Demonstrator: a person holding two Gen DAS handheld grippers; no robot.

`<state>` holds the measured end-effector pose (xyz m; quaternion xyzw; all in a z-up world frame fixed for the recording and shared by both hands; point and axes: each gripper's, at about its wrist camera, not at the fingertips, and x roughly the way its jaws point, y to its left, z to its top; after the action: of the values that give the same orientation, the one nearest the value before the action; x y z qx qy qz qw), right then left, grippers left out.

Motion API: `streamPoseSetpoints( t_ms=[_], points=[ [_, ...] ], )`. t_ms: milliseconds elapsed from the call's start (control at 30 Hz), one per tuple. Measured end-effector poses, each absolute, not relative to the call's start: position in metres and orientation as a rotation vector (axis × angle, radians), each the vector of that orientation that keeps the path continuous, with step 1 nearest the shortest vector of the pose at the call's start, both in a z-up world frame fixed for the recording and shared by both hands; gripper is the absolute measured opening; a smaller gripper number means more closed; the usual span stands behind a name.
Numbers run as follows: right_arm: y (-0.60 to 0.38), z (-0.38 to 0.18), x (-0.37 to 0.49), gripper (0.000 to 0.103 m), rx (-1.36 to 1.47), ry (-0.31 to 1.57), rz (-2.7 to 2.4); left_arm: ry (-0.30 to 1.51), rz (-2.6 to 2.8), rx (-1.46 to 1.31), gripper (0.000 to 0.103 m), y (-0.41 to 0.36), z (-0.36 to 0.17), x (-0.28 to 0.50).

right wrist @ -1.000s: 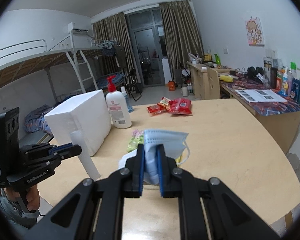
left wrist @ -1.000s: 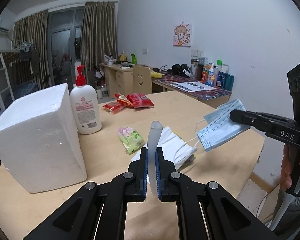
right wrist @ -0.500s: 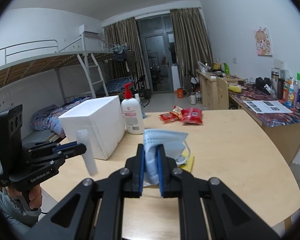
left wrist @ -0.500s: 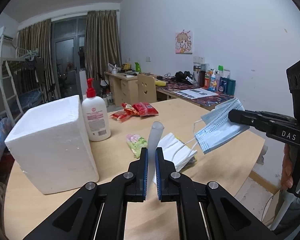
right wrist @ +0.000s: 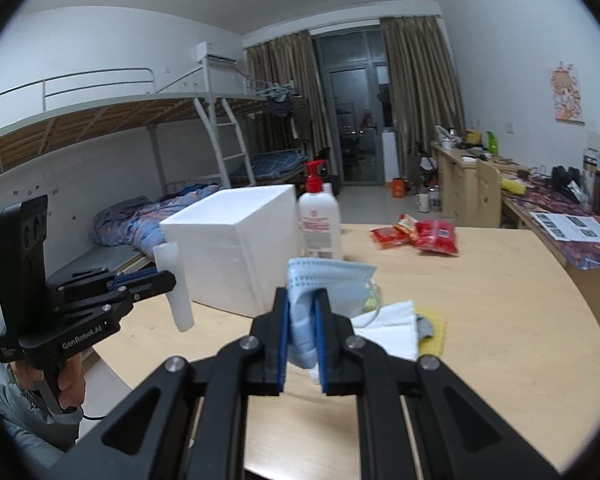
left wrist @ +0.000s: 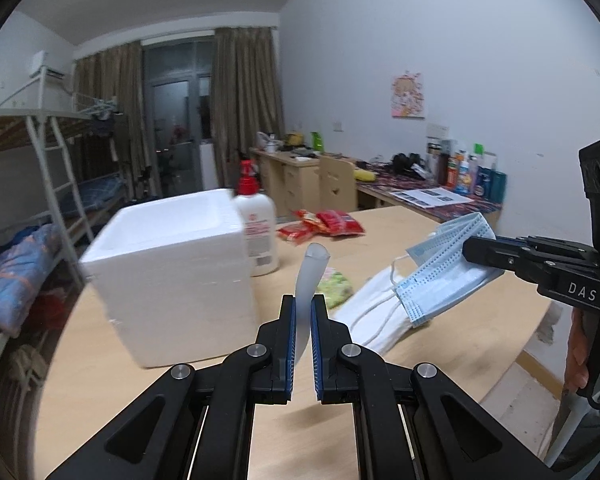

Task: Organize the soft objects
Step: 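Carry the white strip and blue mask over the white foam box with both grippers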

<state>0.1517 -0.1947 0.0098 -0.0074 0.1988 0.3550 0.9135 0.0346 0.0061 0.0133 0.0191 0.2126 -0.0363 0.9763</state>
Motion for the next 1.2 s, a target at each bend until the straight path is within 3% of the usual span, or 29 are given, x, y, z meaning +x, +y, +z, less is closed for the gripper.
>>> streamPoseSetpoints(
  t_ms=[567,1200],
  points=[
    [-0.137,0.013,0.141,0.015,-0.062,0.404,0.901,0.406,0.069,-0.027,0.008,0.06,0.019,-0.003],
    [-0.107,0.029,0.155,0.015,-0.089,0.416,0.942,0.434,0.111,-0.043,0.008,0.081,0.025,0.011]
  ],
)
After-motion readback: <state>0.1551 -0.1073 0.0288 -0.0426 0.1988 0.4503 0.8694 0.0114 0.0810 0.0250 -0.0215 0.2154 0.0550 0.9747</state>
